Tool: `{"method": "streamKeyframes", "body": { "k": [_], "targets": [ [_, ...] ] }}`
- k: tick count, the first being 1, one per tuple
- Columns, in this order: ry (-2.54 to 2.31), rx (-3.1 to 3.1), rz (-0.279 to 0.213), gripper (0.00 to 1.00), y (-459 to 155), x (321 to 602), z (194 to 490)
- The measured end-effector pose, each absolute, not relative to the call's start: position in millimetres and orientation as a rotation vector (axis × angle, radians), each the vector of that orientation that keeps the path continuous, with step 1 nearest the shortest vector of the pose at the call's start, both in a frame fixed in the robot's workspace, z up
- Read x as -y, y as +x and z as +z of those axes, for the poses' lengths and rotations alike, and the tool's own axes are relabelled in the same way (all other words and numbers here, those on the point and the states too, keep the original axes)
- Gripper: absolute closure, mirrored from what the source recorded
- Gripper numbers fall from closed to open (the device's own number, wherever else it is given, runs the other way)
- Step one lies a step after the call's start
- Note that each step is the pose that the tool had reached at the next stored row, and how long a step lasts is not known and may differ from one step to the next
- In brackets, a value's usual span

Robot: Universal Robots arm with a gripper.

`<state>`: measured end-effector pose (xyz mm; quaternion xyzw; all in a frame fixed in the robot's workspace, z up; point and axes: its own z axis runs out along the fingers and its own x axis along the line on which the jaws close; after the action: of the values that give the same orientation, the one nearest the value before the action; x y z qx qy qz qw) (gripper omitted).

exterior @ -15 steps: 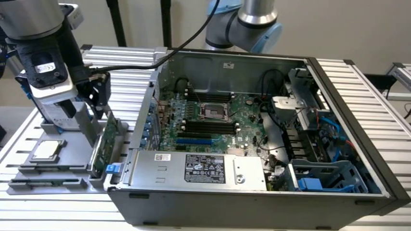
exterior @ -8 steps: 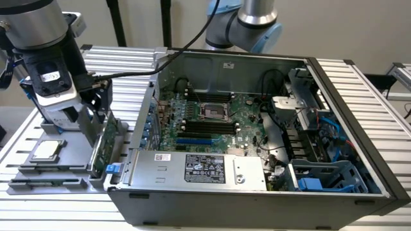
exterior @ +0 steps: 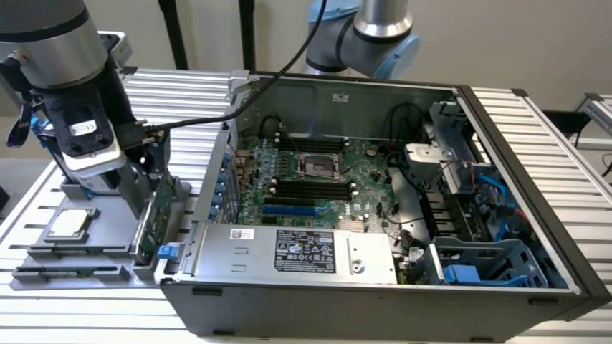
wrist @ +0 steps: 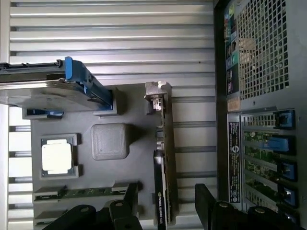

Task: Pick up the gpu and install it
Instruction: 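Pick up the gpu and move the gpu toward the slot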

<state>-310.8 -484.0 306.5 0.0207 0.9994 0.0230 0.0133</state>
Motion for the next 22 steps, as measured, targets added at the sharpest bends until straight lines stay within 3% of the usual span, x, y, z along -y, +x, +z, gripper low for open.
{"method": "streamKeyframes", "body": {
  "k": [22],
  "targets": [
    [0.064,-3.113,0.072,0.4,-313.3,483.9,266.4]
  ]
}}
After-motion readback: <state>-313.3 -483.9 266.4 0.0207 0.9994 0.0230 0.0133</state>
